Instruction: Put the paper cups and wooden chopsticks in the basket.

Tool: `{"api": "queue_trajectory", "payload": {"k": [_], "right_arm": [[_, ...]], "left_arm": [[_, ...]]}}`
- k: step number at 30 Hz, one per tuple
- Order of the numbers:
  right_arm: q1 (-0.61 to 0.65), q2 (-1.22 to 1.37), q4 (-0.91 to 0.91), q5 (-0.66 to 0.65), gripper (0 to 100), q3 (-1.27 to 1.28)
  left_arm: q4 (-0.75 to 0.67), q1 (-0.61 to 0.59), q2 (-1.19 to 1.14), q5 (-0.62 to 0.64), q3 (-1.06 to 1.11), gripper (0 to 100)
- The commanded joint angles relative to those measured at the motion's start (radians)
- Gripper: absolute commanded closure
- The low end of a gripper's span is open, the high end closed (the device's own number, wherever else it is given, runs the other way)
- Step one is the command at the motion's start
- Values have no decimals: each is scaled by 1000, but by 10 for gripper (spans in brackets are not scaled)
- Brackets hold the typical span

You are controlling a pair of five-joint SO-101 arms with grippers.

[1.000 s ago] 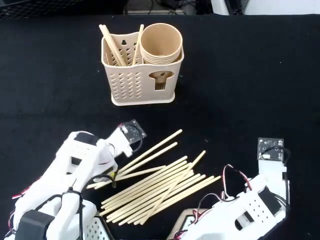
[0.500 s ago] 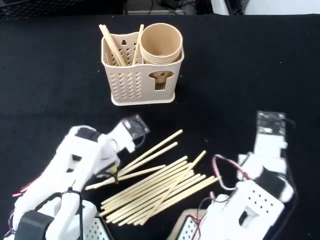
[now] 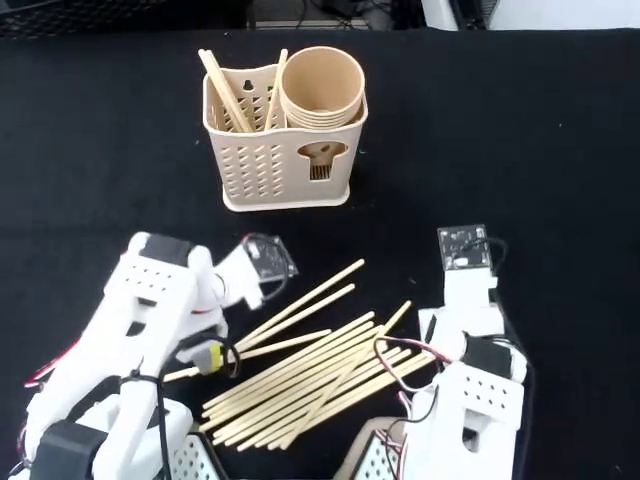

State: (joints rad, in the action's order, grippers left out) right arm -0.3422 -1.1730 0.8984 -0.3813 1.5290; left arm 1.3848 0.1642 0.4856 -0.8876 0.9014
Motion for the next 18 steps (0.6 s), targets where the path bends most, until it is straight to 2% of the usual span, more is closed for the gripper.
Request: {"api": "queue_trajectory", "payload": {"k": [1,6,13,16,18], "right_arm": [[12,-13,-21,5,986,-5],[12,-13,-34,8,985,-1],[12,-13,-34,8,985,1],[12,-13,-34,9,985,1],[12,-13,-34,9,985,1]], "left_arm": [[-58,25,11,-17,25,796],[-77,82,6,-12,48,798],[-282,65,0,-17,185,801],[-295,67,8,-17,205,804],[-293,71,11,-14,202,845]]}}
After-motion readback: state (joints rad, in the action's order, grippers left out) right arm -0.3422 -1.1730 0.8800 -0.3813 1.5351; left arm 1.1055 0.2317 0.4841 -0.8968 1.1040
